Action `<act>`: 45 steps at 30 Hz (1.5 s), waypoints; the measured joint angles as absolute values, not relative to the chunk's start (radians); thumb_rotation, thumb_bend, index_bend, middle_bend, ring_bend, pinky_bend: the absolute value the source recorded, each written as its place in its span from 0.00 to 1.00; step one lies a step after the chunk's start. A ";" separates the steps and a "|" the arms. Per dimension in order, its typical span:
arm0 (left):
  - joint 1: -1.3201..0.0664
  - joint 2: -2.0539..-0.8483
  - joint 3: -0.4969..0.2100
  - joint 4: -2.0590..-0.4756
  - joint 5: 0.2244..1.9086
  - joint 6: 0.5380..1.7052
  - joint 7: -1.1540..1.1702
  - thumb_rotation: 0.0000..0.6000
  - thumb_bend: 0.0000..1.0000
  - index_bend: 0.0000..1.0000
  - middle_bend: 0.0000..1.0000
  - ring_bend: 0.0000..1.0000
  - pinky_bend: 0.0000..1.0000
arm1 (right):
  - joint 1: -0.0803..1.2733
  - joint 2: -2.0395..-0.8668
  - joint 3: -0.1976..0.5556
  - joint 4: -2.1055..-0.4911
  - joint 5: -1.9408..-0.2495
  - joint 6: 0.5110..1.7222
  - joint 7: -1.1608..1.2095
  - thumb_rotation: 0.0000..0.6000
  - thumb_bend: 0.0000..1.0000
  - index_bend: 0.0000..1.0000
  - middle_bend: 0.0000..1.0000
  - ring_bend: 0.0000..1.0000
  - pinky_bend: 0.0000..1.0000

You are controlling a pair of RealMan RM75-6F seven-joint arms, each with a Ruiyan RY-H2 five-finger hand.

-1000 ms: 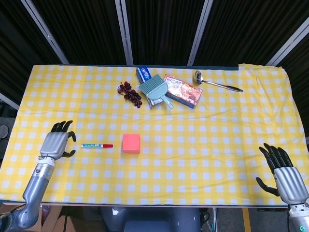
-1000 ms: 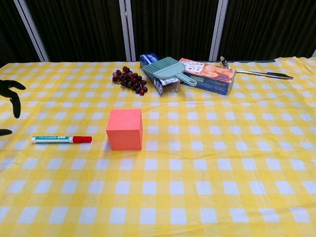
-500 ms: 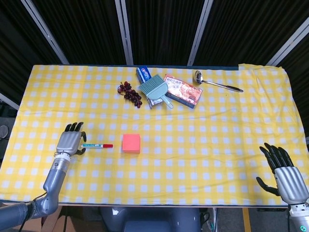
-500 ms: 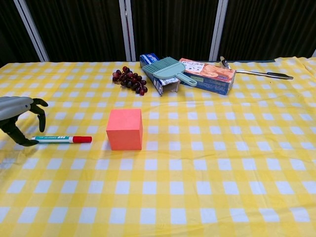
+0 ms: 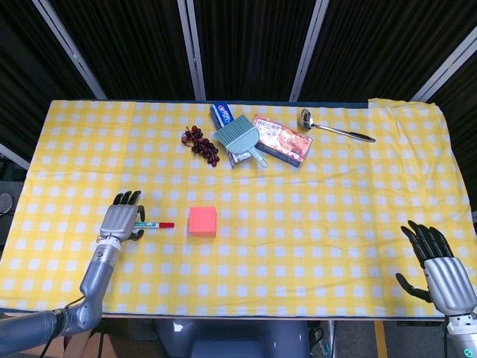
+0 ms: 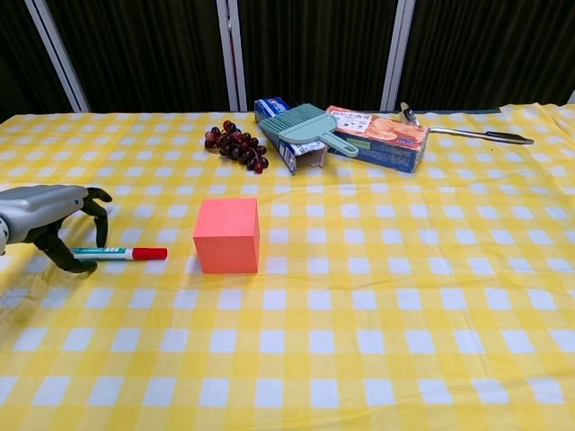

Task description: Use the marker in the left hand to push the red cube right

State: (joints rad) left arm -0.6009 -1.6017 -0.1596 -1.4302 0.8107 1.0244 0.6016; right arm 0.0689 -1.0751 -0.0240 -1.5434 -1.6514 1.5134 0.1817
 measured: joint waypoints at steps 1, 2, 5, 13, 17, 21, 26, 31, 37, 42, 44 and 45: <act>-0.604 -1.610 -0.161 -1.424 0.808 1.026 0.602 1.00 0.36 0.50 0.05 0.00 0.03 | 0.069 -1.075 -0.024 -1.544 -1.652 1.514 0.183 1.00 0.34 0.00 0.00 0.00 0.05; -0.607 -1.616 -0.162 -1.419 0.805 1.026 0.604 1.00 0.37 0.51 0.05 0.00 0.03 | 0.068 -1.075 -0.024 -1.544 -1.652 1.514 0.183 1.00 0.34 0.00 0.00 0.00 0.05; -0.616 -1.628 -0.161 -1.407 0.795 1.025 0.616 1.00 0.41 0.55 0.06 0.00 0.03 | 0.068 -1.074 -0.024 -1.544 -1.651 1.516 0.186 1.00 0.34 0.00 0.00 0.00 0.05; -0.619 -1.624 -0.161 -1.421 0.805 1.048 0.604 1.00 0.44 0.59 0.07 0.00 0.03 | 0.067 -1.073 -0.024 -1.543 -1.651 1.517 0.193 1.00 0.34 0.00 0.00 0.00 0.05; -0.623 -1.617 -0.164 -1.429 0.803 1.051 0.605 1.00 0.44 0.59 0.07 0.00 0.03 | 0.068 -1.073 -0.024 -1.544 -1.652 1.517 0.191 1.00 0.34 0.00 0.00 0.00 0.05; -0.628 -1.616 -0.168 -1.436 0.797 1.054 0.612 1.00 0.44 0.59 0.07 0.00 0.03 | 0.068 -1.073 -0.023 -1.545 -1.651 1.515 0.190 1.00 0.34 0.00 0.00 0.00 0.04; -0.651 -1.635 -0.176 -1.432 0.769 1.048 0.640 1.00 0.44 0.59 0.07 0.00 0.03 | 0.068 -1.073 -0.023 -1.545 -1.649 1.514 0.193 1.00 0.34 0.00 0.00 0.00 0.05; -0.675 -1.665 -0.187 -1.419 0.749 1.046 0.657 1.00 0.44 0.59 0.07 0.00 0.03 | 0.069 -1.071 -0.023 -1.546 -1.648 1.513 0.198 1.00 0.34 0.00 0.00 0.00 0.05; -0.702 -1.700 -0.206 -1.409 0.741 1.050 0.663 1.00 0.44 0.59 0.07 0.00 0.03 | 0.070 -1.070 -0.023 -1.546 -1.649 1.511 0.203 1.00 0.34 0.00 0.00 0.00 0.05; -0.728 -1.728 -0.217 -1.409 0.740 1.050 0.675 1.00 0.44 0.59 0.07 0.00 0.03 | 0.070 -1.069 -0.024 -1.546 -1.651 1.511 0.208 1.00 0.34 0.00 0.00 0.00 0.05; -0.739 -1.741 -0.220 -1.410 0.736 1.050 0.685 1.00 0.44 0.59 0.07 0.00 0.03 | 0.070 -1.069 -0.024 -1.546 -1.652 1.512 0.209 1.00 0.34 0.00 0.00 0.00 0.05; -0.744 -1.746 -0.221 -1.410 0.735 1.050 0.689 1.00 0.44 0.59 0.07 0.00 0.03 | 0.070 -1.069 -0.025 -1.545 -1.653 1.512 0.210 1.00 0.34 0.00 0.00 0.00 0.05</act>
